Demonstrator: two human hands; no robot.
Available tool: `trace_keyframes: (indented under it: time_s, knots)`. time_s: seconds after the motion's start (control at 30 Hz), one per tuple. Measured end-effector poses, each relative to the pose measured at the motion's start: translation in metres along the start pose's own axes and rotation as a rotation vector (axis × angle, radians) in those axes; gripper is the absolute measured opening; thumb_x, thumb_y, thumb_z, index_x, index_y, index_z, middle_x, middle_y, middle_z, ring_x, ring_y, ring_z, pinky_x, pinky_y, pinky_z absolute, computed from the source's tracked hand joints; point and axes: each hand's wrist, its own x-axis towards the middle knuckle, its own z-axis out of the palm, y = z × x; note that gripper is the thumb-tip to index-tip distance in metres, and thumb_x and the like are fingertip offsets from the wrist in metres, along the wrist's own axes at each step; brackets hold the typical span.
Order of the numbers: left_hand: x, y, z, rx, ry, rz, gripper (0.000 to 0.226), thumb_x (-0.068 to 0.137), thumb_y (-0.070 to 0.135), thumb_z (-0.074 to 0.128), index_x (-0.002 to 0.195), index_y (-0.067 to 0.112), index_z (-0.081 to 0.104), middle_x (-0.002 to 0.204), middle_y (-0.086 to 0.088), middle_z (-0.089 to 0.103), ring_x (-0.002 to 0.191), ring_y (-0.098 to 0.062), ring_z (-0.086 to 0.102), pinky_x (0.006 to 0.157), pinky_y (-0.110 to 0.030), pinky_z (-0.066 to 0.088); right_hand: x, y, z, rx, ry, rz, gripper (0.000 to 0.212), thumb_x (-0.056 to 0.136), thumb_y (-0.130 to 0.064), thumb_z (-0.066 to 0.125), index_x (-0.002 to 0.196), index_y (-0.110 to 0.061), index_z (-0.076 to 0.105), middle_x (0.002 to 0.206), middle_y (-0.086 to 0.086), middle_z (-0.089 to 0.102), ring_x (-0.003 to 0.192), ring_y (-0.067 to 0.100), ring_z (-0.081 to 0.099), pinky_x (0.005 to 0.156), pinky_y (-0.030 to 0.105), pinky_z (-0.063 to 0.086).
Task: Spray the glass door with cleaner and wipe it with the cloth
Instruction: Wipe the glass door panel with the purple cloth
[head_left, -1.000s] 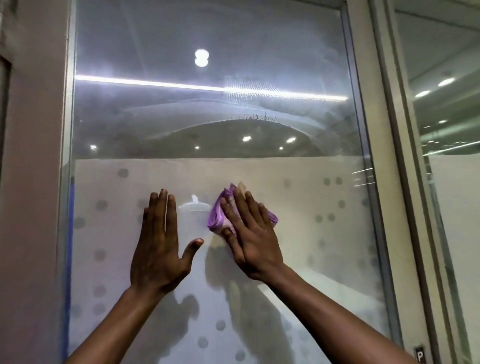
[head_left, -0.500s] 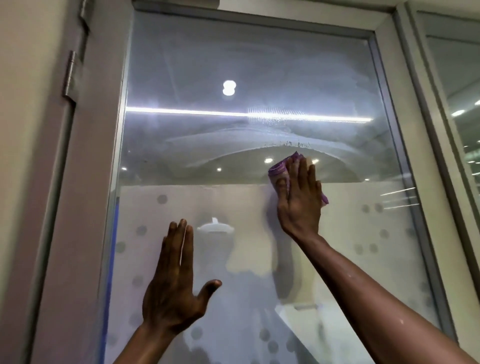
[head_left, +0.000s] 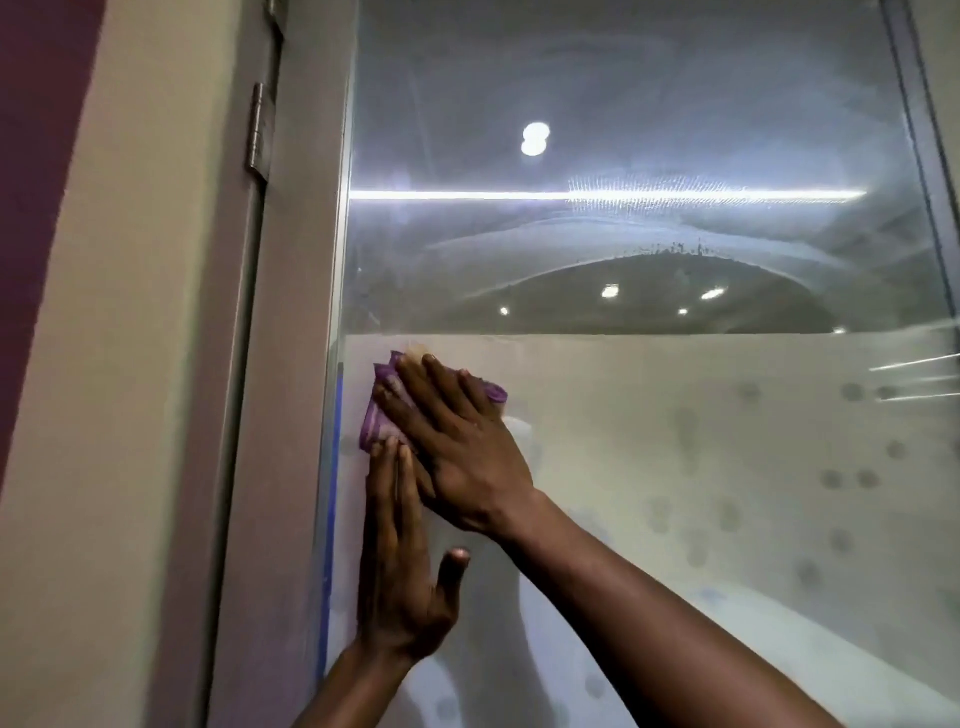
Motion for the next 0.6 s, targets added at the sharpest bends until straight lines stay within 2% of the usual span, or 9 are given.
trace_keyframes:
  time_s: [0.1, 0.2, 0.3, 0.37, 0.43, 0.53, 0.6]
  knots:
    - [-0.028, -0.005, -0.012, 0.026, -0.004, -0.043, 0.097, 0.100, 0.074, 0.016, 0.165, 0.001, 0.014, 0.177, -0.013, 0.006, 0.165, -0.031, 0.008, 0.133, -0.042, 0.012, -0.030, -0.020, 0.015, 0.028, -0.019, -0.076, 0.065, 0.107, -0.043, 0.042, 0.165, -0.025, 0.021, 0.175, 0.001, 0.011, 0.163, 0.022, 0.004, 0.131, 0.048, 0.015]
    - [-0.043, -0.006, -0.021, 0.074, -0.025, -0.033, 0.091, 0.101, 0.071, 0.016, 0.166, 0.008, 0.012, 0.176, -0.012, 0.010, 0.164, -0.033, 0.013, 0.132, -0.045, 0.014, -0.055, -0.030, 0.021, 0.017, -0.080, -0.175, 0.068, 0.107, -0.048, 0.040, 0.166, -0.024, 0.016, 0.176, 0.000, 0.009, 0.163, 0.021, 0.001, 0.131, 0.047, 0.014]
    - [-0.030, -0.009, -0.031, 0.058, -0.073, -0.045, 0.092, 0.100, 0.073, 0.017, 0.167, 0.010, 0.011, 0.177, -0.008, 0.008, 0.164, -0.030, 0.012, 0.130, -0.049, 0.019, -0.044, -0.018, 0.015, -0.026, -0.177, -0.277, 0.066, 0.108, -0.054, 0.032, 0.166, -0.027, 0.016, 0.175, -0.001, 0.008, 0.163, 0.020, -0.002, 0.132, 0.045, 0.011]
    - [-0.003, -0.011, -0.036, 0.053, -0.099, -0.064, 0.093, 0.099, 0.075, 0.015, 0.166, 0.010, 0.010, 0.177, -0.006, 0.006, 0.165, -0.025, 0.009, 0.130, -0.049, 0.022, -0.022, -0.007, 0.008, -0.031, -0.235, -0.282, 0.066, 0.108, -0.055, 0.028, 0.166, -0.027, 0.012, 0.175, -0.001, 0.006, 0.163, 0.021, -0.004, 0.133, 0.045, 0.007]
    - [0.029, -0.013, -0.041, 0.075, -0.112, -0.036, 0.094, 0.100, 0.074, 0.013, 0.164, 0.006, 0.011, 0.176, -0.009, 0.005, 0.165, -0.021, 0.007, 0.133, -0.044, 0.018, 0.002, 0.002, 0.001, -0.032, -0.217, -0.242, 0.069, 0.107, -0.052, 0.034, 0.166, -0.024, 0.013, 0.175, 0.003, 0.008, 0.163, 0.023, -0.002, 0.133, 0.043, 0.003]
    - [0.074, -0.017, -0.048, 0.057, -0.128, -0.063, 0.098, 0.097, 0.078, 0.006, 0.165, 0.007, 0.008, 0.176, -0.007, 0.000, 0.165, -0.018, 0.001, 0.134, -0.029, 0.006, 0.031, 0.010, -0.008, 0.015, -0.108, -0.171, 0.074, 0.104, -0.044, 0.046, 0.165, -0.012, 0.021, 0.173, 0.008, 0.021, 0.162, 0.025, 0.010, 0.132, 0.045, 0.011]
    - [0.094, -0.025, -0.054, 0.117, -0.128, -0.070, 0.092, 0.098, 0.074, 0.004, 0.166, 0.012, 0.007, 0.176, -0.002, 0.001, 0.164, -0.018, -0.004, 0.135, -0.032, 0.004, 0.046, 0.014, -0.013, 0.036, -0.063, -0.135, 0.076, 0.103, -0.046, 0.045, 0.165, -0.011, 0.019, 0.173, 0.008, 0.022, 0.162, 0.025, 0.010, 0.132, 0.047, 0.014]
